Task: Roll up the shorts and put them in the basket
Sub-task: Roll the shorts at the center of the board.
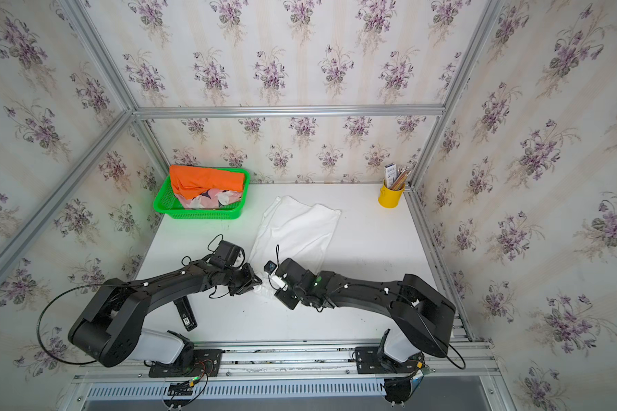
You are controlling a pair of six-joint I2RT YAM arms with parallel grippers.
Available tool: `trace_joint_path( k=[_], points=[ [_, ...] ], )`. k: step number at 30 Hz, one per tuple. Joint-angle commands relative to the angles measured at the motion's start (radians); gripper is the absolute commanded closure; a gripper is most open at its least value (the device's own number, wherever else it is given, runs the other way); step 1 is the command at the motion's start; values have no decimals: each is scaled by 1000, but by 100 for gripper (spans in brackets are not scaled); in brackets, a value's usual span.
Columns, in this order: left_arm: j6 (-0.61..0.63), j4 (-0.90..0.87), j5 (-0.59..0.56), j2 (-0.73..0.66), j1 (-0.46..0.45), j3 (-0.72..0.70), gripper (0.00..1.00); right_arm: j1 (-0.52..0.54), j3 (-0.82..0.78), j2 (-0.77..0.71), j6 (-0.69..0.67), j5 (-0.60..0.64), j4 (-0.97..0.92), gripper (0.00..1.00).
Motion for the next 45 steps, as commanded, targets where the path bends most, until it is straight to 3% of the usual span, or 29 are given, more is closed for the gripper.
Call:
trace_joint_path(
  k=[1,3,5,10,14,16,18,22,23,25,27,31,38,45],
  points=[
    [4,-35,11,-8,0,6,76,69,-45,22,-173,166,196,38],
    [3,-46,11,-15,0,11,76,93,-80,52,-221,242,310,26],
    [4,-57,15,-19,0,18,76,102,-130,81,-303,240,435,13],
    [5,-72,44,-16,1,23,75,103,-146,230,-460,290,583,17],
    [4,-71,91,-13,10,23,75,105,-159,302,-529,388,670,32],
    [5,-79,102,-21,13,22,75,108,-169,292,-525,388,670,49],
    [6,-94,100,-25,22,22,74,117,-171,260,-500,363,622,76],
    [18,-116,103,-71,44,15,73,142,-171,181,-420,301,491,99],
    [23,-126,102,-75,48,18,72,145,-166,163,-391,278,452,100],
    [35,-157,97,-91,51,29,66,143,-152,129,-327,206,372,100],
    [60,-209,76,-120,53,51,52,133,-127,101,-264,99,288,100],
    [147,-386,-34,-212,72,127,38,53,-57,80,-97,-197,141,100],
    [297,-582,-156,-248,85,248,33,-163,51,194,112,-656,83,100],
    [397,-569,-76,-159,67,313,33,-345,96,358,288,-921,148,100]
  ],
)
